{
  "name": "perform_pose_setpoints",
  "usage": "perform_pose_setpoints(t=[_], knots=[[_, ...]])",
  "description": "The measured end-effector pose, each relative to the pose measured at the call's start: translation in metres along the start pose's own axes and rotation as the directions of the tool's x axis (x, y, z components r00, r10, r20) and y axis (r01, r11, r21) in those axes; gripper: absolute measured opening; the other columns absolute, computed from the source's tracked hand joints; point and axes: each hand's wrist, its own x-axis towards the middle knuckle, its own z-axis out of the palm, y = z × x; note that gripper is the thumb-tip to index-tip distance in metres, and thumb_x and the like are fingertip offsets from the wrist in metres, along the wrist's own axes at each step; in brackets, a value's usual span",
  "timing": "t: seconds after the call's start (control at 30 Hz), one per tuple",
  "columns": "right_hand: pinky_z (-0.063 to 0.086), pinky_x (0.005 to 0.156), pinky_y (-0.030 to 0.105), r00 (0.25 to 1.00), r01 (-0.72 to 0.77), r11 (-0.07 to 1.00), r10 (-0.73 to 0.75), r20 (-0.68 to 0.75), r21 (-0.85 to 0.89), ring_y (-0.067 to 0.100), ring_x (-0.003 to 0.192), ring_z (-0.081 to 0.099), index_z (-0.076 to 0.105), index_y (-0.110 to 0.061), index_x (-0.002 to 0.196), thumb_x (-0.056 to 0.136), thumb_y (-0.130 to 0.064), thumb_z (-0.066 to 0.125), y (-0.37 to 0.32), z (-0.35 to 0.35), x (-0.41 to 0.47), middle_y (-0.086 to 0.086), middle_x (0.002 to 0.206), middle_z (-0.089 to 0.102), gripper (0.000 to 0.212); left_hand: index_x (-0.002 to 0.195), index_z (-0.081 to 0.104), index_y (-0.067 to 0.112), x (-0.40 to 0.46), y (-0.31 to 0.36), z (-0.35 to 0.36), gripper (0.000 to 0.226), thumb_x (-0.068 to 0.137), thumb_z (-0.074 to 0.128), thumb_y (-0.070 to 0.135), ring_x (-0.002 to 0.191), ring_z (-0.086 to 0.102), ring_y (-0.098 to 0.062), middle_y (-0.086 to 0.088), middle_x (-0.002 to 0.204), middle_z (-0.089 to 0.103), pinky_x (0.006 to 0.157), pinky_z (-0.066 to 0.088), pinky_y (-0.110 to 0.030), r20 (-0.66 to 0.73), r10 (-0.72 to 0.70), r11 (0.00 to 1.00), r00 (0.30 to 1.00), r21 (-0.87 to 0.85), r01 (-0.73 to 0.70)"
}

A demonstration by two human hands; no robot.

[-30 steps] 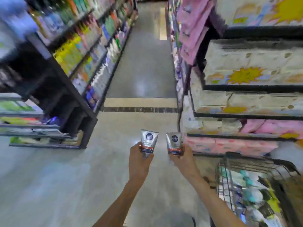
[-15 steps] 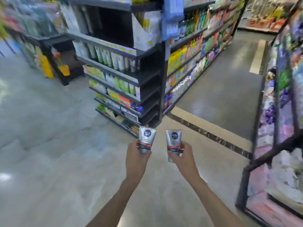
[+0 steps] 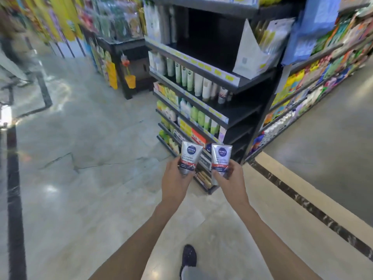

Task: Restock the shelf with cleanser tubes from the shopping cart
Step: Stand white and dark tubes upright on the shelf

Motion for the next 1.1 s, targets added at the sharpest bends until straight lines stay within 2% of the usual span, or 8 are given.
perform_pose_setpoints(t=[0.07, 0.23, 0.4, 0.53, 0.7, 0.8, 0.87, 1.1], knots=[[0.056, 0.086, 0.026, 1.000, -0.012, 1.000, 0.011, -0.007, -0.004, 0.001, 0.102, 0.062, 0.050, -0.039, 0.123, 0.085, -0.034, 0.080, -0.004, 0.016, 0.040, -0.003, 0.123, 0.056, 0.048, 0.143, 0.052, 0.023, 0.042, 0.002, -0.001, 0.065, 0.086, 0.082, 0.029, 0.116, 0.061, -0.019, 0.001, 0.131, 0.058, 0.099, 0.053, -0.043, 0.020, -0.020, 1.000, 1.000, 0.012, 0.020], [0.050, 0.078, 0.013, 1.000, 0.008, 1.000, -0.008, -0.015, 0.003, -0.002, 0.098, 0.061, 0.053, -0.031, 0.122, 0.089, -0.025, 0.079, -0.025, 0.046, 0.127, -0.004, 0.121, 0.052, 0.043, 0.144, 0.051, 0.020, 0.140, 0.004, 0.007, 0.066, 0.087, 0.082, 0.031, 0.118, 0.060, -0.014, 0.004, 0.135, 0.059, 0.100, 0.052, -0.038, 0.044, 0.039, 0.999, 0.998, -0.001, -0.039], [0.056, 0.096, 0.038, 0.998, -0.035, 0.999, 0.034, -0.055, -0.013, 0.004, 0.107, 0.061, 0.051, -0.028, 0.134, 0.086, -0.037, 0.081, -0.020, 0.061, 0.185, -0.009, 0.123, 0.050, 0.057, 0.141, 0.053, 0.025, 0.221, 0.008, 0.028, 0.064, 0.085, 0.081, 0.036, 0.118, 0.061, -0.013, 0.006, 0.133, 0.062, 0.099, 0.054, -0.043, 0.079, 0.066, 0.998, 0.995, -0.009, -0.065], [0.054, 0.099, 0.039, 0.991, -0.075, 0.997, 0.071, -0.114, -0.033, 0.005, 0.110, 0.059, 0.051, -0.027, 0.139, 0.088, -0.035, 0.079, -0.015, 0.069, 0.222, -0.005, 0.124, 0.050, 0.059, 0.141, 0.054, 0.025, 0.290, 0.004, 0.057, 0.060, 0.088, 0.080, 0.038, 0.117, 0.059, -0.013, 0.007, 0.130, 0.062, 0.101, 0.052, -0.040, 0.153, 0.119, 0.991, 0.981, 0.035, -0.126], [0.055, 0.094, 0.042, 0.961, -0.090, 0.995, 0.074, -0.267, -0.048, 0.010, 0.113, 0.056, 0.046, -0.067, 0.118, 0.087, -0.040, 0.076, -0.013, 0.086, 0.255, -0.016, 0.118, 0.053, 0.051, 0.137, 0.055, 0.028, 0.369, -0.014, 0.101, 0.058, 0.086, 0.074, 0.047, 0.117, 0.060, -0.017, 0.007, 0.124, 0.065, 0.098, 0.054, -0.047, 0.296, 0.189, 0.979, 0.936, 0.021, -0.205], [0.056, 0.093, 0.042, 0.929, -0.135, 0.990, 0.109, -0.354, -0.051, 0.009, 0.112, 0.056, 0.045, -0.061, 0.120, 0.088, -0.042, 0.076, -0.018, 0.104, 0.276, -0.023, 0.115, 0.050, 0.049, 0.140, 0.053, 0.025, 0.402, -0.005, 0.110, 0.059, 0.089, 0.078, 0.039, 0.121, 0.058, -0.016, 0.006, 0.128, 0.064, 0.103, 0.051, -0.043, 0.339, 0.241, 0.969, 0.909, -0.029, -0.246], [0.057, 0.094, 0.038, 0.896, -0.188, 0.982, 0.159, -0.414, -0.030, 0.008, 0.112, 0.057, 0.048, -0.045, 0.129, 0.090, -0.040, 0.077, -0.018, 0.118, 0.290, -0.015, 0.119, 0.052, 0.049, 0.143, 0.052, 0.023, 0.424, -0.005, 0.116, 0.061, 0.089, 0.079, 0.035, 0.125, 0.055, -0.017, 0.004, 0.131, 0.063, 0.106, 0.049, -0.042, 0.378, 0.265, 0.963, 0.887, -0.058, -0.264], [0.050, 0.070, 0.009, 0.808, -0.325, 0.946, 0.272, -0.523, -0.011, 0.004, 0.109, 0.057, 0.048, -0.030, 0.139, 0.092, -0.037, 0.075, -0.021, 0.148, 0.332, -0.007, 0.124, 0.049, 0.054, 0.140, 0.057, 0.021, 0.486, -0.007, 0.142, 0.055, 0.089, 0.077, 0.032, 0.123, 0.055, -0.019, 0.000, 0.128, 0.061, 0.104, 0.050, -0.038, 0.474, 0.370, 0.927, 0.799, -0.141, -0.347]])
